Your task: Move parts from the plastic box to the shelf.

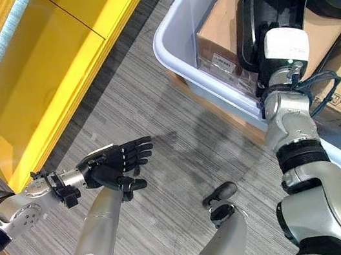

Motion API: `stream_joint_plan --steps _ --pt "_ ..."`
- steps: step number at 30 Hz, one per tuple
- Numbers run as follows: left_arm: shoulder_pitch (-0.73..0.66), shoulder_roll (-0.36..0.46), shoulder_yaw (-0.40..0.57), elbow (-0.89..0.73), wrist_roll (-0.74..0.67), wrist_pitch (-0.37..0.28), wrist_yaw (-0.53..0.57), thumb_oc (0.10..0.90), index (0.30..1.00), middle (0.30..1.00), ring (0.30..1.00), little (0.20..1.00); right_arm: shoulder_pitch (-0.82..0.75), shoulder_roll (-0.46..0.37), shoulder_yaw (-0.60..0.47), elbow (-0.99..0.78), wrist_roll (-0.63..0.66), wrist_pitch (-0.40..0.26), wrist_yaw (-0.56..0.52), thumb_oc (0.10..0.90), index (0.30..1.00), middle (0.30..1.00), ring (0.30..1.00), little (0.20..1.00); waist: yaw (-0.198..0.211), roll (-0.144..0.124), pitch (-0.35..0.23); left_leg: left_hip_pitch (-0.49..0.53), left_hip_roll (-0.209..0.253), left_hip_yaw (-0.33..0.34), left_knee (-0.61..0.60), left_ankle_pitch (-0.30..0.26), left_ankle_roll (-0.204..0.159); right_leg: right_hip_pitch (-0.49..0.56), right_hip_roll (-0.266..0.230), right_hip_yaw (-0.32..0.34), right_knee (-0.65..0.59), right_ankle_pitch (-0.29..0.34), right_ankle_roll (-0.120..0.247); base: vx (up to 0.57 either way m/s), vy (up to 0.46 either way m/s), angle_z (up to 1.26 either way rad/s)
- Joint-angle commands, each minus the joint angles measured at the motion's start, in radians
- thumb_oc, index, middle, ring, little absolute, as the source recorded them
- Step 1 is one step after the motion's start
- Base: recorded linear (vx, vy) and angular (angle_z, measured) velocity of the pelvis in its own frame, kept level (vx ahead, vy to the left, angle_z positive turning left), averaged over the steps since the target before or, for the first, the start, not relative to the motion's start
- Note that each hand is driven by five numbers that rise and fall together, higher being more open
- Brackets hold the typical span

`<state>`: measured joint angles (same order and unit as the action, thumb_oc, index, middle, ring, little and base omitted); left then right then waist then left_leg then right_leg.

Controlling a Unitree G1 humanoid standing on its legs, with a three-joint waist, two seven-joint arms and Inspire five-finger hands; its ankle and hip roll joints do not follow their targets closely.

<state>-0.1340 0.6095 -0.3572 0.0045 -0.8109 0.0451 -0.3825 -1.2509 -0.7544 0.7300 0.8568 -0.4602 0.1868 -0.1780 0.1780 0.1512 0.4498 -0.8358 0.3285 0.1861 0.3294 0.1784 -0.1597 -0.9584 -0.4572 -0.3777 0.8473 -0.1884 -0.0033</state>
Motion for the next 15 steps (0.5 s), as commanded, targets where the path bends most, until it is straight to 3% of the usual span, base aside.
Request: stream_joint_plan --steps 1,8,12,15 --pt "-0.056 -0.02 0.02 -0.102 0.011 -0.021 -0.04 0.9 1.0 1.0 1.0 1.0 0.117 0.037 0.012 0.15 0.093 -0.024 0.108 0.4 0.3 0.3 0.3 0.3 0.038 0.062 0.07 -0.051 0.017 0.014 0.095 -0.158 0.008 0.0 0.021 0.037 0.055 -0.093 0.089 -0.01 0.015 0.03" --pt "-0.065 -0.028 0.008 -0.103 0.012 -0.024 -0.03 0.9 1.0 1.0 1.0 1.0 0.11 0.035 0.015 0.151 -0.053 -0.045 0.095 0.4 0.3 0.3 0.3 0.3 0.032 0.063 0.07 -0.018 0.016 0.025 0.079 -0.155 0.01 0.025 0.023 0.038 0.035 -0.081 0.091 0.0 0.0 0.0" --pt "-0.063 -0.027 0.007 -0.098 0.009 -0.038 -0.035 0.9 1.0 1.0 1.0 1.0 0.11 0.031 0.026 0.145 -0.101 -0.032 0.05 0.4 0.3 0.3 0.3 0.3 0.028 0.063 0.07 0.009 0.017 0.033 0.067 -0.154 0.012 0.043 0.026 0.041 0.023 -0.077 0.092 -0.01 0.005 0.0" --pt "-0.056 -0.024 0.008 -0.094 0.005 -0.05 -0.047 0.9 1.0 1.0 1.0 1.0 0.118 0.028 0.031 0.138 -0.207 -0.05 0.002 0.4 0.3 0.3 0.3 0.3 0.024 0.06 0.07 0.047 0.014 0.04 0.059 -0.16 0.017 0.074 0.028 0.041 0.012 -0.074 0.093 -0.02 0.026 -0.01"
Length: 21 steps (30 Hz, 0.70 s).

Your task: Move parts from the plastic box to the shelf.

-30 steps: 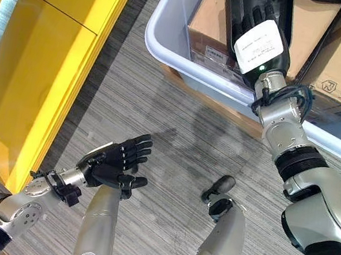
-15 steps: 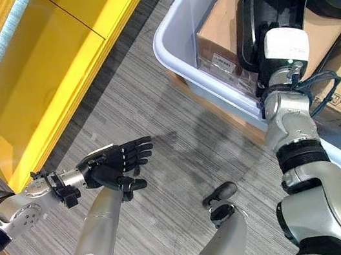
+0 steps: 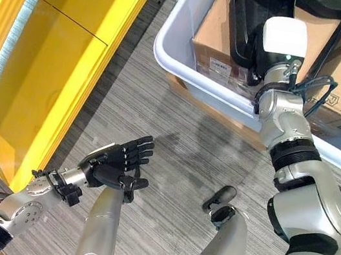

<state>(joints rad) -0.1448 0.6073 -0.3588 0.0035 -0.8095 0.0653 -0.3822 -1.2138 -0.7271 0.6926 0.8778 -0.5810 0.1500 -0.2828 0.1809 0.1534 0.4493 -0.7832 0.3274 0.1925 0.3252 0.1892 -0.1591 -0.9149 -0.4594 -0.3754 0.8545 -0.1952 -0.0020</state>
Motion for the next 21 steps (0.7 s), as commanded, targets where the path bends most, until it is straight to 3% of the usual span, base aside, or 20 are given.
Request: stream_joint_plan --steps 1,5,7,13,21 --pt "-0.041 -0.021 0.012 -0.093 0.003 -0.076 -0.054 0.9 1.0 1.0 1.0 1.0 0.083 -0.002 0.074 0.112 -0.111 -0.022 0.095 0.4 0.3 0.3 0.3 0.3 0.021 0.057 0.071 0.005 0.014 0.035 0.062 -0.174 0.018 0.04 0.031 0.038 0.002 -0.068 0.091 -0.03 0.043 -0.01" --pt "-0.014 -0.011 0.029 -0.097 -0.007 -0.099 -0.079 0.9 1.0 1.0 1.0 1.0 0.113 -0.013 0.092 0.065 -0.158 -0.05 -0.004 0.4 0.3 0.3 0.3 0.3 0.012 0.045 0.071 0.076 0.008 0.044 0.064 -0.195 0.032 0.106 0.037 0.043 -0.016 -0.069 0.091 -0.02 0.049 0.0" --pt "0.003 -0.008 0.041 -0.109 -0.007 -0.103 -0.084 0.9 1.0 1.0 1.0 1.0 0.142 -0.02 0.081 0.019 -0.113 -0.058 -0.036 0.4 0.3 0.3 0.3 0.3 0.005 0.035 0.071 0.114 0.003 0.045 0.068 -0.207 0.038 0.142 0.044 0.05 -0.024 -0.071 0.091 -0.01 0.068 -0.05" --pt "0.057 0.011 0.093 -0.154 -0.028 -0.097 -0.098 0.9 1.0 1.0 1.0 1.0 0.271 -0.067 -0.013 -0.187 -0.071 -0.137 -0.135 0.4 0.3 0.3 0.3 0.3 -0.026 -0.004 0.071 0.245 0.002 0.07 0.07 -0.238 0.051 0.269 0.053 0.056 -0.077 -0.06 0.103 0.0 0.062 -0.07" --pt "0.067 -0.009 0.088 -0.176 -0.014 -0.1 -0.037 0.9 1.0 1.0 1.0 1.0 0.422 -0.059 -0.133 -0.436 -0.064 -0.167 -0.228 0.4 0.3 0.3 0.3 0.3 -0.071 -0.057 0.071 0.43 0.01 0.096 0.029 -0.242 0.053 0.442 0.06 0.059 -0.155 -0.036 0.124 0.07 0.074 -0.11"
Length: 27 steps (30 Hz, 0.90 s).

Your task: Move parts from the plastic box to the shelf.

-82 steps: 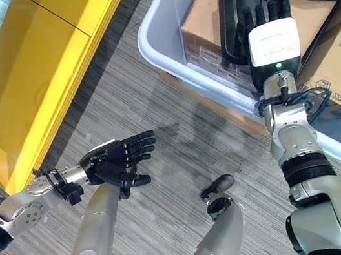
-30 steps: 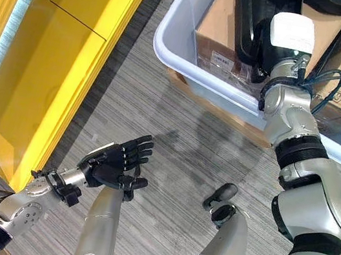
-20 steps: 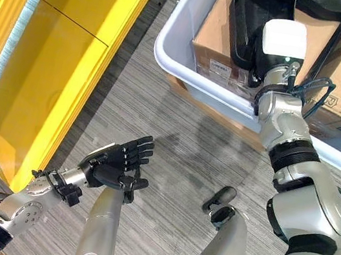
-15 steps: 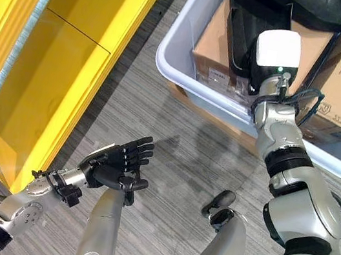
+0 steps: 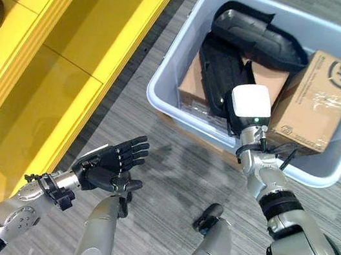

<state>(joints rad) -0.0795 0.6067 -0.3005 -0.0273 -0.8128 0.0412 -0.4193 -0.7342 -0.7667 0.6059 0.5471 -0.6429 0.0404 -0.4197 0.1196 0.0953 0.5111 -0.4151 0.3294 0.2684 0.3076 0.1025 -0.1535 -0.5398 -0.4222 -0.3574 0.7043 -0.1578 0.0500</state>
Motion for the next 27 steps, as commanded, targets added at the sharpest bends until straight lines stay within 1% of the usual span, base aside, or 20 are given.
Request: stream_joint_plan --steps 1,2,3,6,8,9,10,11,15,17,18,20,21,22,23,27 --pt "-0.004 -0.01 0.028 -0.143 -0.008 -0.074 0.016 0.9 1.0 1.0 1.0 1.0 -0.042 -0.018 -0.065 -0.14 0.007 -0.063 -0.11 0.4 0.3 0.3 0.3 0.3 -0.018 -0.007 0.009 0.098 0.007 0.019 0.037 -0.154 0.047 0.106 0.031 0.047 -0.023 -0.072 0.073 0.08 0.037 -0.06" --pt "-0.005 -0.009 0.028 -0.143 -0.01 -0.074 0.019 0.9 1.0 1.0 1.0 1.0 -0.039 -0.018 -0.068 -0.144 0.007 -0.064 -0.115 0.4 0.3 0.3 0.3 0.3 -0.019 -0.008 0.009 0.103 0.007 0.018 0.035 -0.154 0.047 0.112 0.032 0.048 -0.026 -0.072 0.073 0.06 0.046 -0.08" --pt "-0.014 -0.015 0.031 -0.138 -0.014 -0.068 0.028 0.9 1.0 1.0 1.0 1.0 -0.032 -0.015 -0.088 -0.169 0.002 -0.071 -0.116 0.4 0.3 0.3 0.3 0.3 -0.023 -0.01 0.009 0.119 0.01 0.024 0.017 -0.131 0.057 0.13 0.048 0.048 -0.05 -0.05 0.06 0.01 0.023 -0.07" --pt "-0.018 -0.021 0.037 -0.136 -0.008 -0.054 0.029 0.9 1.0 1.0 1.0 1.0 -0.015 -0.011 -0.112 -0.203 -0.013 -0.083 -0.124 0.4 0.3 0.3 0.3 0.3 -0.029 -0.016 0.009 0.159 0.006 0.017 0.005 -0.129 0.056 0.179 0.062 0.054 -0.069 -0.053 0.057 0.08 0.039 -0.09" --pt "-0.014 -0.024 0.043 -0.137 -0.002 -0.039 0.032 0.9 1.0 1.0 1.0 1.0 -0.001 -0.017 -0.14 -0.24 -0.01 -0.085 -0.109 0.4 0.3 0.3 0.3 0.3 -0.032 -0.021 0.007 0.208 0.002 0.009 -0.012 -0.126 0.055 0.239 0.073 0.056 -0.093 -0.054 0.054 0.11 0.043 -0.01" --pt "-0.014 -0.024 0.042 -0.137 -0.002 -0.038 0.033 0.9 1.0 1.0 1.0 1.0 -0.001 -0.017 -0.141 -0.241 -0.01 -0.085 -0.109 0.4 0.3 0.3 0.3 0.3 -0.032 -0.021 0.009 0.211 0.002 0.009 -0.014 -0.126 0.055 0.243 0.074 0.056 -0.095 -0.054 0.054 0.13 0.048 0.02" --pt "-0.002 -0.028 0.048 -0.138 -0.001 -0.031 0.029 0.9 1.0 1.0 1.0 1.0 0.013 -0.017 -0.153 -0.258 0.025 -0.095 -0.101 0.4 0.3 0.3 0.3 0.3 -0.031 -0.026 -0.014 0.236 -0.002 0.003 -0.035 -0.121 0.053 0.275 0.082 0.057 -0.122 -0.052 0.054 0.09 0.037 0.01" --pt "-0.002 -0.028 0.048 -0.138 -0.001 -0.031 0.028 0.9 1.0 1.0 1.0 1.0 0.014 -0.017 -0.153 -0.259 0.025 -0.095 -0.101 0.4 0.3 0.3 0.3 0.3 -0.031 -0.025 -0.013 0.238 -0.002 0.003 -0.036 -0.12 0.053 0.277 0.083 0.056 -0.123 -0.051 0.054 0.14 0.071 0.0" --pt "0.038 -0.044 0.059 -0.136 -0.006 -0.022 0.022 0.9 1.0 1.0 1.0 1.0 0.073 0.001 -0.199 -0.326 0.077 -0.122 -0.076 0.4 0.3 0.3 0.3 0.3 -0.036 -0.036 -0.073 0.304 0.0 -0.005 -0.102 -0.1 0.044 0.359 0.102 0.065 -0.206 -0.039 0.053 0.15 0.105 -0.03" --pt "0.044 -0.049 0.065 -0.134 -0.011 -0.016 0.019 0.9 1.0 1.0 1.0 1.0 0.084 0.008 -0.21 -0.34 0.08 -0.126 -0.068 0.4 0.3 0.3 0.3 0.3 -0.036 -0.036 -0.086 0.314 0.002 -0.005 -0.118 -0.091 0.043 0.372 0.109 0.066 -0.225 -0.033 0.052 0.11 0.113 -0.03" --pt "0.059 -0.062 0.072 -0.131 -0.027 -0.012 0.017 0.9 1.0 1.0 1.0 1.0 0.104 0.019 -0.226 -0.363 0.094 -0.137 -0.072 0.4 0.3 0.3 0.3 0.3 -0.04 -0.039 -0.104 0.337 0.0 -0.005 -0.137 -0.086 0.039 0.4 0.109 0.068 -0.245 -0.035 0.053 0.12 0.165 -0.03" --pt "0.07 -0.072 0.077 -0.131 -0.039 -0.008 0.022 0.9 1.0 1.0 1.0 1.0 0.12 0.026 -0.242 -0.381 0.111 -0.15 -0.065 0.4 0.3 0.3 0.3 0.3 -0.043 -0.038 -0.12 0.346 0.004 -0.004 -0.152 -0.077 0.038 0.415 0.114 0.068 -0.265 -0.029 0.05 0.15 0.2 -0.06" --pt "0.088 -0.087 0.081 -0.127 -0.038 -0.013 0.03 0.9 1.0 1.0 1.0 1.0 0.155 0.039 -0.267 -0.416 0.098 -0.189 -0.063 0.4 0.3 0.3 0.3 0.3 -0.05 -0.042 -0.138 0.362 0.006 -0.002 -0.168 -0.072 0.036 0.437 0.114 0.068 -0.285 -0.027 0.05 0.13 0.175 -0.04" --pt "0.092 -0.089 0.081 -0.127 -0.036 -0.014 0.033 0.9 1.0 1.0 1.0 1.0 0.164 0.042 -0.272 -0.424 0.096 -0.192 -0.062 0.4 0.3 0.3 0.3 0.3 -0.05 -0.043 -0.141 0.365 0.006 -0.001 -0.172 -0.07 0.035 0.441 0.115 0.067 -0.29 -0.026 0.05 0.17 0.238 -0.03" --pt "0.105 -0.103 0.077 -0.124 -0.03 -0.022 0.04 0.9 1.0 1.0 1.0 1.0 0.202 0.045 -0.29 -0.464 0.09 -0.21 -0.064 0.4 0.3 0.3 0.3 0.3 -0.054 -0.049 -0.156 0.378 0.011 0.003 -0.186 -0.064 0.033 0.458 0.111 0.065 -0.307 -0.02 0.053 0.1 0.133 0.01" --pt "0.135 -0.122 0.061 -0.117 -0.006 -0.053 0.032 0.9 1.0 1.0 1.0 1.0 0.275 0.046 -0.323 -0.516 0.115 -0.218 -0.061 0.4 0.3 0.3 0.3 0.3 -0.053 -0.061 -0.183 0.398 0.014 0.009 -0.203 -0.062 0.032 0.49 0.098 0.05 -0.346 0.0 0.067 0.08 0.129 0.07"
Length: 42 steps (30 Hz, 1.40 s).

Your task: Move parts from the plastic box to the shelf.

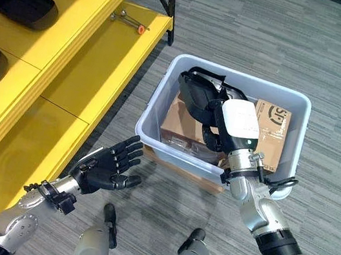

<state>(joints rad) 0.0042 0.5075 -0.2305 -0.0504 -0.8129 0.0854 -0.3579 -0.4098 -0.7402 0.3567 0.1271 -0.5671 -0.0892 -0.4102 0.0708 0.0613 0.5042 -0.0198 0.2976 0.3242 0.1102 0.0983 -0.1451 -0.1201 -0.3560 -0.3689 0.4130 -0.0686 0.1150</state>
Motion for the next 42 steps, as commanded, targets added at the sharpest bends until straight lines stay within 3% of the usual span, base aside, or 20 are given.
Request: stream_joint_plan --steps 1,6,8,15,20,23,26,29,30,32,33,37,39,42 --pt "0.054 -0.023 -0.011 -0.093 -0.004 -0.103 -0.028 0.9 1.0 1.0 1.0 1.0 -0.042 0.02 -0.077 -0.099 0.038 -0.09 -0.071 0.4 0.3 0.3 0.3 0.3 -0.005 -0.028 -0.179 0.004 0.046 -0.046 -0.007 -0.058 0.024 0.074 0.03 0.06 -0.06 -0.085 0.004 0.04 0.059 0.06" --pt "0.071 -0.023 -0.005 -0.087 -0.019 -0.127 -0.02 0.9 1.0 1.0 1.0 1.0 0.025 0.022 -0.098 -0.139 0.037 -0.112 -0.074 0.4 0.3 0.3 0.3 0.3 -0.006 -0.04 -0.207 0.024 0.046 -0.034 -0.027 -0.055 0.026 0.104 0.001 0.054 -0.123 -0.038 0.039 0.04 0.036 0.08" --pt "0.076 -0.031 0.009 -0.08 -0.024 -0.128 -0.004 0.9 1.0 1.0 1.0 1.0 0.033 0.028 -0.1 -0.138 0.041 -0.153 -0.076 0.4 0.3 0.3 0.3 0.3 -0.002 -0.047 -0.222 0.037 0.049 -0.028 -0.034 -0.053 0.025 0.126 -0.011 0.048 -0.152 -0.022 0.052 0.06 0.027 0.03" --pt "0.101 -0.042 0.01 -0.092 -0.005 -0.128 -0.027 0.9 1.0 1.0 1.0 1.0 0.046 0.032 -0.14 -0.249 0.078 -0.202 -0.071 0.4 0.3 0.3 0.3 0.3 0.011 -0.056 -0.238 0.051 0.051 -0.003 -0.033 -0.055 0.024 0.168 -0.011 0.004 -0.161 -0.032 0.052 0.02 0.107 -0.02" --pt "0.079 -0.027 -0.018 -0.08 0.06 -0.104 -0.058 0.9 1.0 1.0 1.0 1.0 0.048 0.034 -0.162 -0.342 0.053 -0.197 -0.052 0.4 0.3 0.3 0.3 0.3 0.024 -0.06 -0.242 0.045 -0.004 0.005 -0.027 -0.078 0.057 0.196 -0.037 -0.03 -0.148 -0.028 0.054 0.0 0.218 0.0" --pt "0.063 -0.015 -0.035 -0.079 0.068 -0.113 -0.069 0.9 1.0 1.0 1.0 1.0 0.029 0.04 -0.149 -0.387 0.006 -0.187 -0.045 0.4 0.3 0.3 0.3 0.3 0.036 -0.056 -0.245 0.054 -0.055 0.025 -0.062 -0.078 0.081 0.19 -0.063 -0.058 -0.162 0.048 0.064 -0.04 0.23 0.0" --pt "0.057 -0.006 -0.038 -0.08 0.098 -0.141 -0.015 0.9 1.0 1.0 1.0 1.0 -0.006 0.051 -0.124 -0.422 -0.029 -0.191 -0.032 0.4 0.3 0.3 0.3 0.3 0.043 -0.051 -0.242 0.085 -0.06 0.07 -0.095 -0.092 0.078 0.159 -0.087 -0.117 -0.148 0.105 0.085 -0.05 0.154 -0.12" --pt "0.04 0.009 -0.031 -0.076 0.085 -0.142 0.043 0.9 1.0 1.0 1.0 1.0 -0.034 0.05 -0.1 -0.446 -0.041 -0.172 -0.025 0.4 0.3 0.3 0.3 0.3 0.041 -0.043 -0.239 0.076 -0.076 0.082 -0.12 -0.084 0.098 0.118 -0.04 -0.093 -0.08 0.057 0.07 -0.16 0.077 -0.31" --pt "0.038 0.021 -0.01 -0.077 0.052 -0.126 0.029 0.9 1.0 1.0 1.0 1.0 0.003 0.032 -0.111 -0.466 -0.055 -0.178 -0.042 0.4 0.3 0.3 0.3 0.3 0.032 -0.047 -0.247 0.05 -0.088 0.038 -0.113 -0.084 0.105 0.117 0.043 -0.033 -0.08 -0.013 0.054 -0.1 -0.052 -0.09" --pt "0.06 0.023 0.01 -0.082 0.053 -0.123 -0.003 0.9 1.0 1.0 1.0 1.0 0.055 0.006 -0.143 -0.487 -0.076 -0.214 -0.059 0.4 0.3 0.3 0.3 0.3 0.026 -0.052 -0.259 0.028 -0.096 0.005 -0.107 -0.08 0.109 0.131 0.116 0.006 -0.094 -0.076 0.028 -0.09 -0.071 0.36" --pt "0.072 0.022 0.019 -0.085 0.053 -0.119 -0.03 0.9 1.0 1.0 1.0 1.0 0.091 -0.018 -0.174 -0.493 -0.088 -0.238 -0.07 0.4 0.3 0.3 0.3 0.3 0.017 -0.063 -0.27 0.006 -0.117 -0.036 -0.104 -0.078 0.11 0.145 0.176 0.058 -0.122 -0.113 -0.001 -0.06 -0.115 0.49" --pt "0.072 0.014 0.019 -0.091 0.047 -0.086 -0.055 0.9 1.0 1.0 1.0 1.0 0.098 -0.055 -0.204 -0.493 -0.082 -0.249 -0.057 0.4 0.3 0.3 0.3 0.3 0.001 -0.077 -0.296 -0.042 -0.147 -0.141 -0.103 -0.06 0.096 0.164 0.297 0.163 -0.161 -0.151 -0.063 -0.05 -0.132 0.94" --pt "0.058 0.009 0.014 -0.085 0.114 -0.085 -0.037 0.9 1.0 1.0 1.0 1.0 0.079 -0.065 -0.198 -0.478 -0.082 -0.262 -0.053 0.4 0.3 0.3 0.3 0.3 0.003 -0.08 -0.296 -0.076 -0.157 -0.202 -0.078 -0.049 0.083 0.177 0.309 0.197 -0.182 -0.145 -0.076 -0.09 -0.192 0.67" --pt "0.066 -0.005 0.049 -0.075 0.102 -0.083 0.039 0.9 1.0 1.0 1.0 1.0 0.068 -0.067 -0.181 -0.482 -0.066 -0.288 -0.031 0.4 0.3 0.3 0.3 0.3 0.011 -0.072 -0.288 -0.1 -0.147 -0.248 -0.065 -0.026 0.066 0.205 0.316 0.206 -0.21 -0.139 -0.091 -0.1 -0.145 0.58"
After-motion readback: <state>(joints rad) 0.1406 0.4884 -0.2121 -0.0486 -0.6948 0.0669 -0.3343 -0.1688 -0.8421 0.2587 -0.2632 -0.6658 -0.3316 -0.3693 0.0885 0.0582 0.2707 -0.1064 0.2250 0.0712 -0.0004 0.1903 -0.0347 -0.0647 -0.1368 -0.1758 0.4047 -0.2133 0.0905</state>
